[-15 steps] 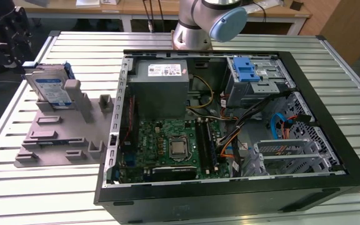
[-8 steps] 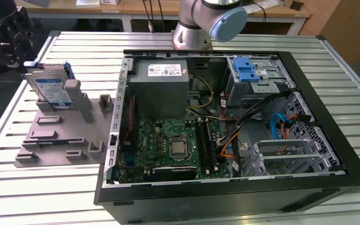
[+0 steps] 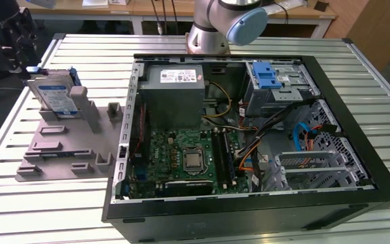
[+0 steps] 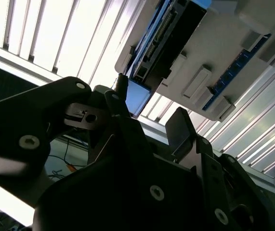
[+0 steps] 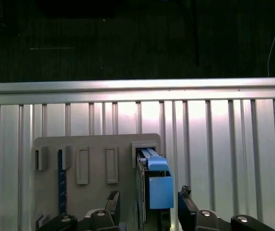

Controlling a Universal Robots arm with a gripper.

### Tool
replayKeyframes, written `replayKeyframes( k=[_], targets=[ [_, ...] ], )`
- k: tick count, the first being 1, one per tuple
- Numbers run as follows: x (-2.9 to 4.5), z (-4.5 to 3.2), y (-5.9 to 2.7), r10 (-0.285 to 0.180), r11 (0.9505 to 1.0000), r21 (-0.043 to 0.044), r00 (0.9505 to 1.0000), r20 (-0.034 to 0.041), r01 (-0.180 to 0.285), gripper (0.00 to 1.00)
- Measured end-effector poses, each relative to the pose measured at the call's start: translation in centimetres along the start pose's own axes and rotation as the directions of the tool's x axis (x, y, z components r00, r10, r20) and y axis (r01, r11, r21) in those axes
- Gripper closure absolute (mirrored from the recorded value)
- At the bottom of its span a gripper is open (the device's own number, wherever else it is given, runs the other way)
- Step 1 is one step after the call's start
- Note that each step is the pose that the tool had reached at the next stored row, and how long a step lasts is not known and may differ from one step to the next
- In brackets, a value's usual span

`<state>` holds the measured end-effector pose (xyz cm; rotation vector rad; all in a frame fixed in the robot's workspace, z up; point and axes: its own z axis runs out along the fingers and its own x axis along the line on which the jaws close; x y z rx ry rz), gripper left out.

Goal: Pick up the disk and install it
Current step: 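Pick up the disk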

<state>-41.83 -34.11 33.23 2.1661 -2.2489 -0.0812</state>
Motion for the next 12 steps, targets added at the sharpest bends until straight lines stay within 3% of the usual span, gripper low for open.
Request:
replayKeyframes(
  k=[8,9,12],
  targets=[
    [-0.01,0.10,-0.01,0.000,1.0000,0.0002,1.0000,0.0001,0.000,0.41],
    [-0.08,1.02,-0.03,0.000,1.0000,-0.0002,1.0000,0.0030,0.000,0.41],
    [-0.08,1.07,-0.03,0.000,1.0000,0.0000,1.0000,0.0032,0.000,0.41]
  ],
)
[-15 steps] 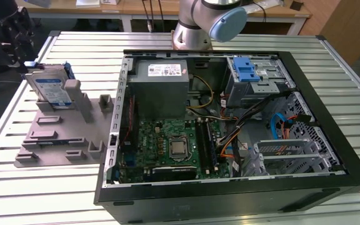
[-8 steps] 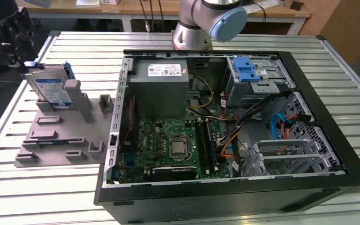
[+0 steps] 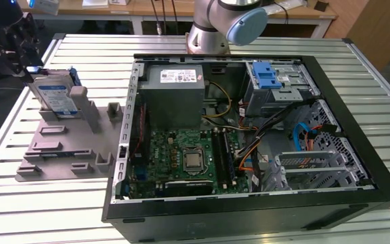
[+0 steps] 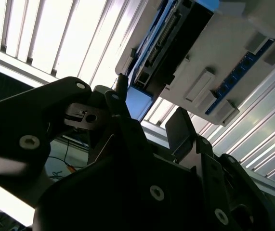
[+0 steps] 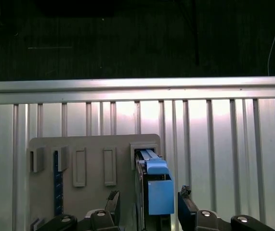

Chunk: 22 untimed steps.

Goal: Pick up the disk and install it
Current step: 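Pick up the disk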

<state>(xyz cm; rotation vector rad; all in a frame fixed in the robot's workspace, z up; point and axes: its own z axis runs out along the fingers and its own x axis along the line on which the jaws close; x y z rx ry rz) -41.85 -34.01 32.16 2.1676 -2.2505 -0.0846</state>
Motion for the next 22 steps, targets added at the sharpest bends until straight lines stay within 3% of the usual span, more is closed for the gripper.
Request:
replayKeyframes(
  k=[10,22],
  targets=[
    [-0.20,0.58,0.47,-0.005,1.0000,0.0007,1.0000,0.0014,0.005,0.41],
    [-0.26,1.95,0.52,-0.018,0.9998,0.0026,0.9998,0.0032,0.018,0.41]
  ],
)
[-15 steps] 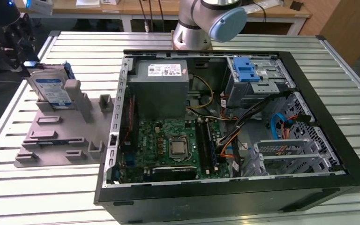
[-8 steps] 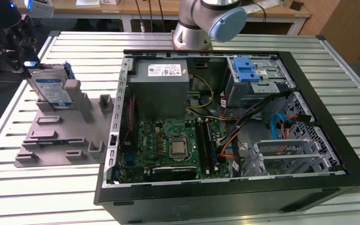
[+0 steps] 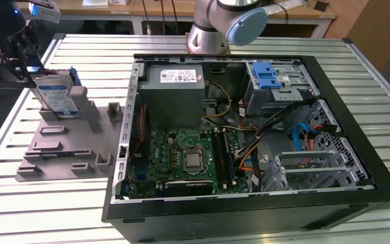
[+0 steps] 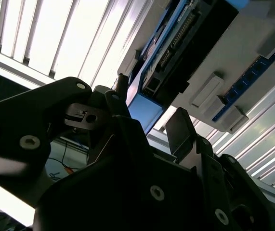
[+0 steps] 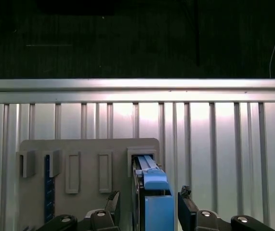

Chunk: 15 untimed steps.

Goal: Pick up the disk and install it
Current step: 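Pick up the disk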

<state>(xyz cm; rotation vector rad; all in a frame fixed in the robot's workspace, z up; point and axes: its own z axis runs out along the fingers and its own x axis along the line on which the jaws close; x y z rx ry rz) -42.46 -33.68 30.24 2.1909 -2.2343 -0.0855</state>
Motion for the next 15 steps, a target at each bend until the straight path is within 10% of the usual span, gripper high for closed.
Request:
replayKeyframes(
  k=[15],
  targets=[
    [0.03,0.93,-0.04,-0.021,0.9998,0.0014,0.9998,-0.0011,0.021,0.41]
  ],
)
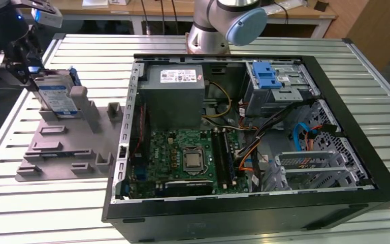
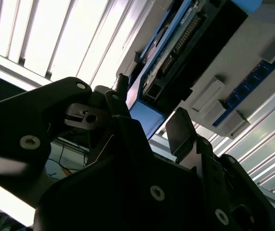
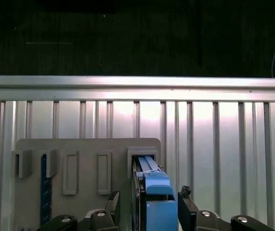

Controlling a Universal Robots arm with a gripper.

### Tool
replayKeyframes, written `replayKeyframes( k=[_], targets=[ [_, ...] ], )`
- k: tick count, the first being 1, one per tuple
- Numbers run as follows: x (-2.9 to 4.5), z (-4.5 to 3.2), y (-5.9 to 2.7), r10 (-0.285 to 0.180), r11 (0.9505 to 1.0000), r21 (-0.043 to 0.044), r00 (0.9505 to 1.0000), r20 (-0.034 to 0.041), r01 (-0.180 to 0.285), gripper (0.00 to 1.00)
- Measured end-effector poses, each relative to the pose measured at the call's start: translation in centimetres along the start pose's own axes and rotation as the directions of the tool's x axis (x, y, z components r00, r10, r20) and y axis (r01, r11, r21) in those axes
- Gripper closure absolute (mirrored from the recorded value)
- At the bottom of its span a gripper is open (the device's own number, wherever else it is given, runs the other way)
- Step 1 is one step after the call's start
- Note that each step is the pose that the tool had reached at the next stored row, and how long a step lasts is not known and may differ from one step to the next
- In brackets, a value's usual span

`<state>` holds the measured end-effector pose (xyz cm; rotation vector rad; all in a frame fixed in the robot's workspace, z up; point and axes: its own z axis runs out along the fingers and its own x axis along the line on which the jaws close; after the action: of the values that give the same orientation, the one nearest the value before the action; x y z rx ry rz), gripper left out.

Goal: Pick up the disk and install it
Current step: 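Pick up the disk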

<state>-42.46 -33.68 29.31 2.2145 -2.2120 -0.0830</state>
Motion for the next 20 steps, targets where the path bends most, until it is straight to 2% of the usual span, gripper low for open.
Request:
replayKeyframes(
  k=[3,8,14,15,17,18,20],
  targets=[
    [0.00,0.07,0.00,-0.028,0.9996,-0.0008,0.9996,-0.0012,0.028,0.41],
    [-0.31,0.24,-0.01,-0.029,0.9996,-0.0007,0.9996,-0.0013,0.029,0.41],
    [-0.33,0.49,0.00,-0.029,0.9996,-0.0007,0.9996,-0.0013,0.029,0.41],
    [-0.33,0.51,0.00,-0.029,0.9996,-0.0010,0.9996,-0.0014,0.029,0.42],
    [-0.33,0.52,0.01,-0.029,0.9996,-0.0005,0.9996,-0.0014,0.029,0.55],
    [-0.33,0.52,0.01,-0.029,0.9996,-0.0002,0.9996,-0.0014,0.029,0.55],
    [-0.33,0.51,0.01,-0.029,0.9996,0.0002,0.9996,-0.0014,0.029,0.63]
  ],
)
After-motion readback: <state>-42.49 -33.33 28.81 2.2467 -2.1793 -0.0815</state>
